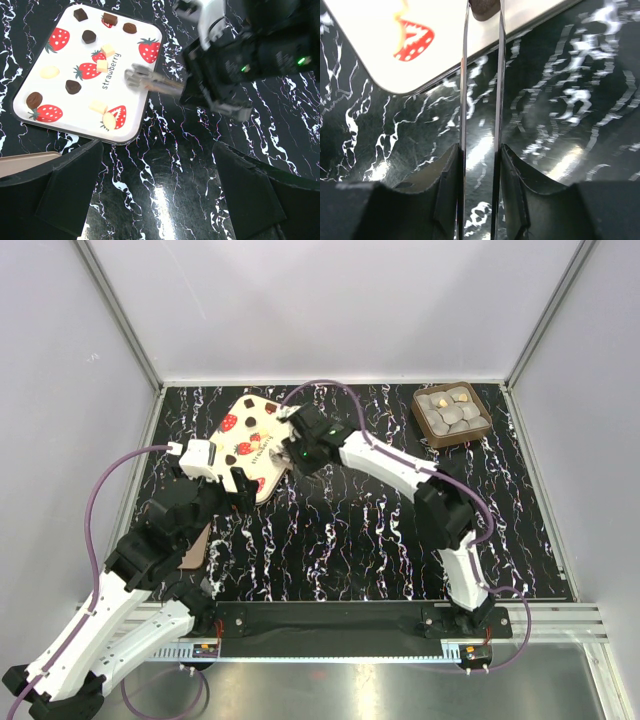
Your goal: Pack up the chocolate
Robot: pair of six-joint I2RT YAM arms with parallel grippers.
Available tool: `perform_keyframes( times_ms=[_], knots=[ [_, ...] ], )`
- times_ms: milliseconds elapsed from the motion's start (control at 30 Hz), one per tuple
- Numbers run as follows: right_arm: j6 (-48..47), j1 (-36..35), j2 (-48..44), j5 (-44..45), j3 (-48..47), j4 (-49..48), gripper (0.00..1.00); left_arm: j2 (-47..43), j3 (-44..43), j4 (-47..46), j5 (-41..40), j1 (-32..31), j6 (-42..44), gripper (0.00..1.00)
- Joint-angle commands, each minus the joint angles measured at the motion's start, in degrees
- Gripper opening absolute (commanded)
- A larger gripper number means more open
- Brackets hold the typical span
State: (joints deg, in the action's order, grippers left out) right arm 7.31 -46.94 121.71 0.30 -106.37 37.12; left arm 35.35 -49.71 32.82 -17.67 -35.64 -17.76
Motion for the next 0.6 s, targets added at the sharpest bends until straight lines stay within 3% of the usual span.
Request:
perform_keyframes(
  times_ms=[0,200,400,567],
  knots=[
    [1.12,5.52,-8.59,-2.05,1.32,-3.19,0.40,-0.20,0.14,-3.29,-1.40,0.22,0.44,0.99],
    [0.78,14.31,-15.09,-2.14,4.75,-2.23,0.40,-0.02,0.23,-3.29,-1.31,0.22,0.36,0.99],
    [1.48,30.03,-23.00,-0.75,10.73,-2.76,0.40,-0.02,0.23,-3.37,-1.14,0.30,0.36,0.99],
    [1.83,37.34,-21.43,1.82,10.74,-0.83,0.40,0.50,0.14,-3.46,-0.79,0.22,0.36,0.99]
  ],
)
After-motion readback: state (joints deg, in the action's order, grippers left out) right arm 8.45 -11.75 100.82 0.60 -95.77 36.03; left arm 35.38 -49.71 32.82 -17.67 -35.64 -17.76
